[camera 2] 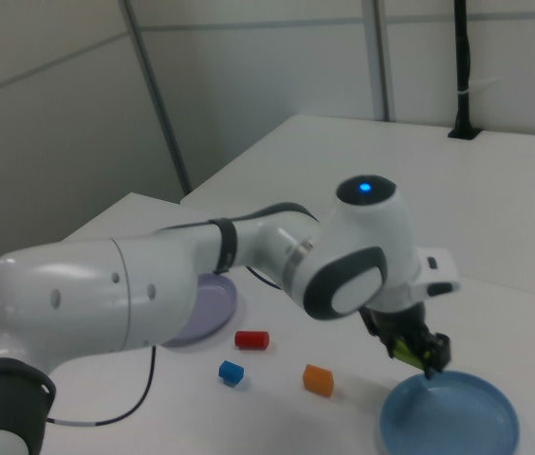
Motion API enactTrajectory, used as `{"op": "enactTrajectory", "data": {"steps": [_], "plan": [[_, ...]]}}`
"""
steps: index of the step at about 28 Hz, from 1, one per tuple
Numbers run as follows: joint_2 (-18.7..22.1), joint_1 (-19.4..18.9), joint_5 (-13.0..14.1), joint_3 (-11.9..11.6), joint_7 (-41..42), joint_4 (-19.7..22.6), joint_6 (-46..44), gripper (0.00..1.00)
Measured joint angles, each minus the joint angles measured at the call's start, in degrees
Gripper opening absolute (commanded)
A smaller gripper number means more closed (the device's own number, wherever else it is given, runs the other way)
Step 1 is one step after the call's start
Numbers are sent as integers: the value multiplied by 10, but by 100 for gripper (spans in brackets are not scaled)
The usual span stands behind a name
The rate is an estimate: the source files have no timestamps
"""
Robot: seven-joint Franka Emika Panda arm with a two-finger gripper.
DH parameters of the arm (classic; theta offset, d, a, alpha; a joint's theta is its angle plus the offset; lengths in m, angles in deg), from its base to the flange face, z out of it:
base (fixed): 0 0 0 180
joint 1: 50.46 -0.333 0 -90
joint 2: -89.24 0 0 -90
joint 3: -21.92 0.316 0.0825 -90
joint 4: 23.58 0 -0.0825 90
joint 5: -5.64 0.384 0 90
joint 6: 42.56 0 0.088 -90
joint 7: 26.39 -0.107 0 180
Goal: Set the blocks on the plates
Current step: 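Carry the green block over the light blue plate, then lower the green block onto the blue plate and open the gripper, then move to the orange block, lower and grasp it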
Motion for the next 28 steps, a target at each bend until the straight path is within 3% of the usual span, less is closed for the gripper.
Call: {"op": "enactTrajectory", "data": {"steps": [7,12,15,16,19,28], "plan": [[-37,31,0,-2,-10,3,92,12],[-48,45,0,-2,-11,3,108,26],[-48,47,0,-2,-11,3,108,53],[-48,47,0,-2,-11,3,108,78],[-49,45,-1,-2,-11,4,108,98],[-54,39,-29,1,-10,20,108,100]]}}
